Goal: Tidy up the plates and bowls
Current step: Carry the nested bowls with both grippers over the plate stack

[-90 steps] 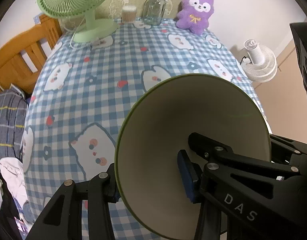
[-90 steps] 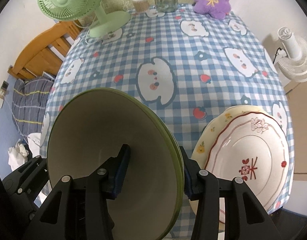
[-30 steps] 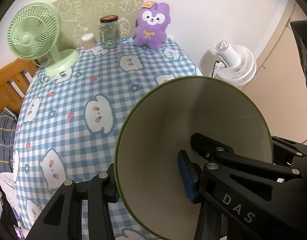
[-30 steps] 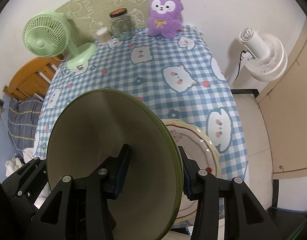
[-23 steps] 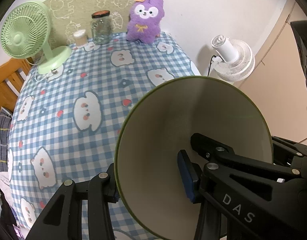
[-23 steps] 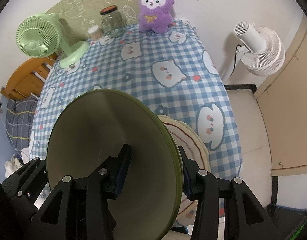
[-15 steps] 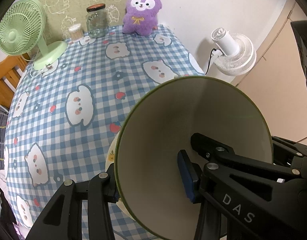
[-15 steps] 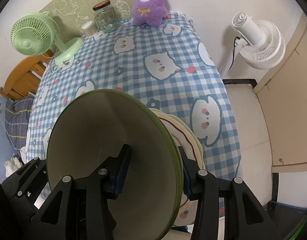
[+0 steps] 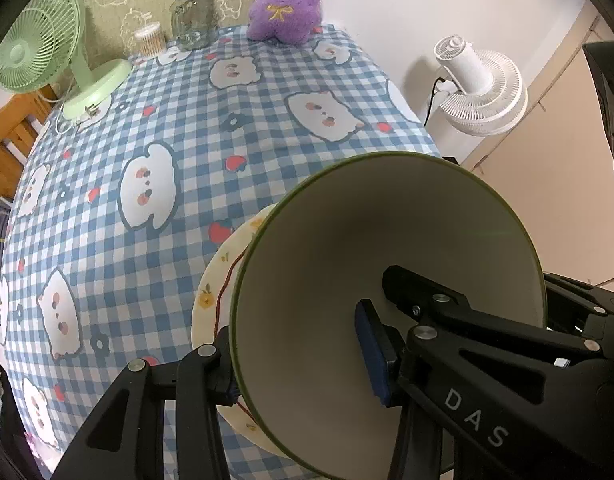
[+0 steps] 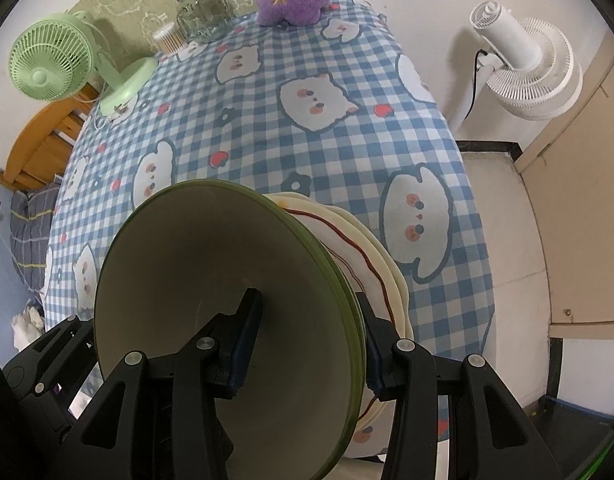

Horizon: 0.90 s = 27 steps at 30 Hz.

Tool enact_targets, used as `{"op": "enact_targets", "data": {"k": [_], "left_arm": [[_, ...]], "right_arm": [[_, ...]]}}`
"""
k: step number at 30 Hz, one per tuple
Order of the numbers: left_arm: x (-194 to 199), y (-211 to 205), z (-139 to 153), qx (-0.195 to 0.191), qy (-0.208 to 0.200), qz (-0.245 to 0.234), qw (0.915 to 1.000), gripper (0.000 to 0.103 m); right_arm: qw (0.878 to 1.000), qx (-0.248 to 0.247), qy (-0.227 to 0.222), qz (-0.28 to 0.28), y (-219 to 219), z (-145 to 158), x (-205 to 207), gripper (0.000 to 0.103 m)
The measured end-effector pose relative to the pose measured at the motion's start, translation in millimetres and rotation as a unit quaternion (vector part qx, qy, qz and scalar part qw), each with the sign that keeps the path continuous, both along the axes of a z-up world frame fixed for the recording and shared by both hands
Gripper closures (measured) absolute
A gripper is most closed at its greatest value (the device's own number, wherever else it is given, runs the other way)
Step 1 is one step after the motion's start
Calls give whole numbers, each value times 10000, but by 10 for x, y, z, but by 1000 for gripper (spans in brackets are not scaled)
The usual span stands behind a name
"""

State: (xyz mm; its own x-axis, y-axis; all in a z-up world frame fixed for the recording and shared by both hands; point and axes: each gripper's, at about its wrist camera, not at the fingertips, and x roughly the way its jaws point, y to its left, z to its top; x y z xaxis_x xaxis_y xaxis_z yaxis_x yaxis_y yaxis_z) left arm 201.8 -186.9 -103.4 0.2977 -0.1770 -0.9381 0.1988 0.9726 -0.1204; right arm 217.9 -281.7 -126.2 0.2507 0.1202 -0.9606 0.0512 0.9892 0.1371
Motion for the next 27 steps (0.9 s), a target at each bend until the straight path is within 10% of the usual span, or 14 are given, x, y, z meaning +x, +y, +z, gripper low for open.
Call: {"op": "enact_targets", "data": {"k": [27], "left_arm": [[29,-7,-54,243,-52,99,9996,55]], "right_arm": [[9998,165,18,89,-6,-91,56,54]]}}
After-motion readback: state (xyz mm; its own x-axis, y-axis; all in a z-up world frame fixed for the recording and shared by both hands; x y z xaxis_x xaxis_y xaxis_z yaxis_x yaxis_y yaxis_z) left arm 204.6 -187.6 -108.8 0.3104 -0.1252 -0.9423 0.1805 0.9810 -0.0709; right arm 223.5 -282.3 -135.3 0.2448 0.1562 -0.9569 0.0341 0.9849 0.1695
